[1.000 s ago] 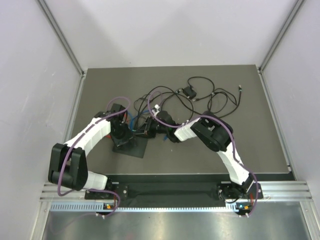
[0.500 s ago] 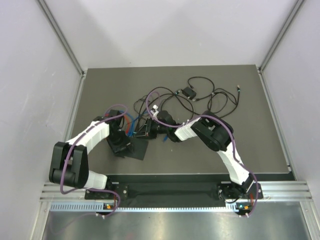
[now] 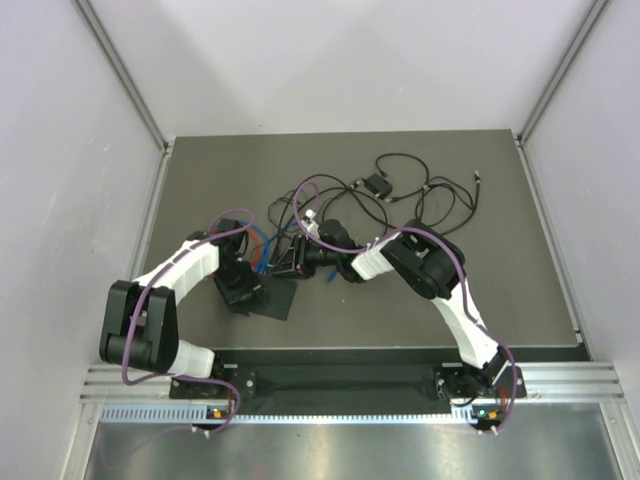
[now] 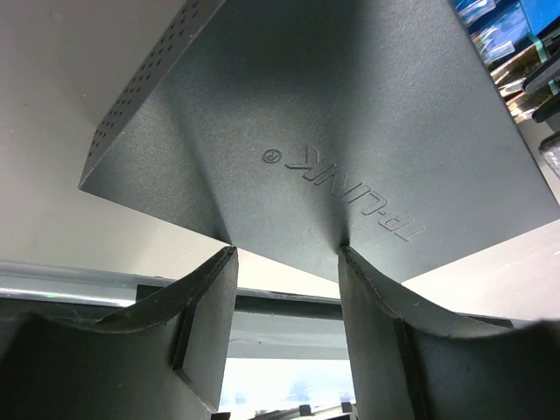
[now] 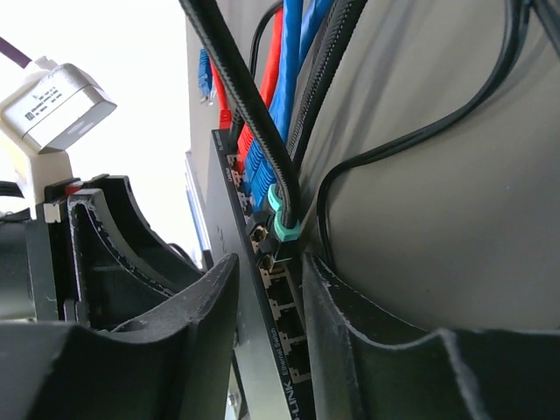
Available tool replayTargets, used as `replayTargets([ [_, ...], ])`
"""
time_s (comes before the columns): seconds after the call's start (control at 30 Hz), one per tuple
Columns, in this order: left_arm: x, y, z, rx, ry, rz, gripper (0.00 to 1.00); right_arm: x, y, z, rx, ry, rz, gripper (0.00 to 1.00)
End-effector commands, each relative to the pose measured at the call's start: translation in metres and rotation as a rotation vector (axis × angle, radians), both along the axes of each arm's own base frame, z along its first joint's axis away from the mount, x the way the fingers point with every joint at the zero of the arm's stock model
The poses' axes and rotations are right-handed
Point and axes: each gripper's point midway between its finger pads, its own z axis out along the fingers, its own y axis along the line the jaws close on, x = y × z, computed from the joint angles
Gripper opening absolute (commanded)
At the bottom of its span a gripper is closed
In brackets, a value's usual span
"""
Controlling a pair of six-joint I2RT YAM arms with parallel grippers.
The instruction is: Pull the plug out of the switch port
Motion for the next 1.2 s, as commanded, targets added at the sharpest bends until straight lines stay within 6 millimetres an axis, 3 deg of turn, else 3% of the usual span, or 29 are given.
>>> replayTargets([
  [0.0, -0.005, 0.019, -0.011, 0.103, 0.031, -0.018, 0.54, 0.004, 0.003, -0.009, 0.005, -0.028, 0.023, 0.35],
  [0.37, -0.007, 0.02, -0.013, 0.103, 0.039, -0.018, 0.54, 0.009, 0.005, -0.015, -0.035, -0.044, 0.03, 0.3],
  [0.67, -0.007, 0.02, -0.013, 0.106, 0.033, -0.024, 0.54, 0.001, 0.0, -0.028, -0.079, -0.049, 0.044, 0.23],
  [1.1, -0.007, 0.02, -0.013, 0.105, 0.033, -0.023, 0.54, -0.006, -0.002, -0.042, -0.113, -0.075, 0.084, 0.29],
  [1.17, -0.007, 0.02, -0.014, 0.103, 0.031, -0.02, 0.54, -0.006, -0.001, -0.043, -0.114, -0.073, 0.085, 0.22],
])
